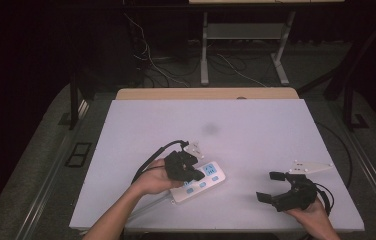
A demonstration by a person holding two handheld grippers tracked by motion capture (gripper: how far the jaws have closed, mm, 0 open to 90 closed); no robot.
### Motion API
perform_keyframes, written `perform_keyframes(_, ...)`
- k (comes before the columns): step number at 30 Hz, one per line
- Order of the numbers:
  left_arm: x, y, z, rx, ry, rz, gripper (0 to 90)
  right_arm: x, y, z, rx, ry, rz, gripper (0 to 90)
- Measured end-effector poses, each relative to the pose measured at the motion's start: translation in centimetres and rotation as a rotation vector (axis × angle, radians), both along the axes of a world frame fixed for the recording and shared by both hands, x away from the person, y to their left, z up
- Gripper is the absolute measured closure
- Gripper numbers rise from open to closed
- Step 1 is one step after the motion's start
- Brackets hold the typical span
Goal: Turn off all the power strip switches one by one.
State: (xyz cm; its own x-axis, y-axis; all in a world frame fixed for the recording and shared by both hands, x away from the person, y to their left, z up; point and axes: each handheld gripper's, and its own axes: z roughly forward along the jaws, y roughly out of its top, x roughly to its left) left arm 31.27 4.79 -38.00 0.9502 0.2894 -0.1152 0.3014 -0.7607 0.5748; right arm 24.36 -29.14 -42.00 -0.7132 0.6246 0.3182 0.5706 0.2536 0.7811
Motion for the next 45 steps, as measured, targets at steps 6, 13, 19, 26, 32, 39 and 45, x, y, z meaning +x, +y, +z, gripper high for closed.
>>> perform_keyframes(6,0.2,-0.3,-0.3,0.005,0.001,-0.005,89.2,0.0,0.0,0.0,0.000,-0.001,0.000,0.5)
perform_keyframes(13,0.3,-0.8,-0.9,0.021,-0.002,-0.011,89.0,0.0,-0.1,0.0,0.000,-0.002,0.001,0.5)
perform_keyframes(19,0.3,-1.2,-1.3,0.030,0.005,-0.020,89.1,0.0,-0.1,0.0,0.000,-0.002,0.002,0.5)
perform_keyframes(26,0.3,-1.4,-1.9,0.036,0.016,-0.026,89.0,0.0,-0.1,0.0,-0.001,-0.001,0.002,0.5)
perform_keyframes(32,0.2,-1.6,-2.3,0.041,0.026,-0.029,89.1,0.0,-0.2,0.0,-0.001,-0.002,0.001,0.5)
perform_keyframes(39,0.3,-1.5,-2.4,0.032,0.043,-0.022,89.2,0.0,-0.1,0.0,-0.002,-0.003,0.000,0.5)
perform_keyframes(45,0.5,-1.5,-2.4,0.028,0.060,-0.019,89.4,0.0,-0.1,0.0,-0.001,-0.003,-0.002,0.5)
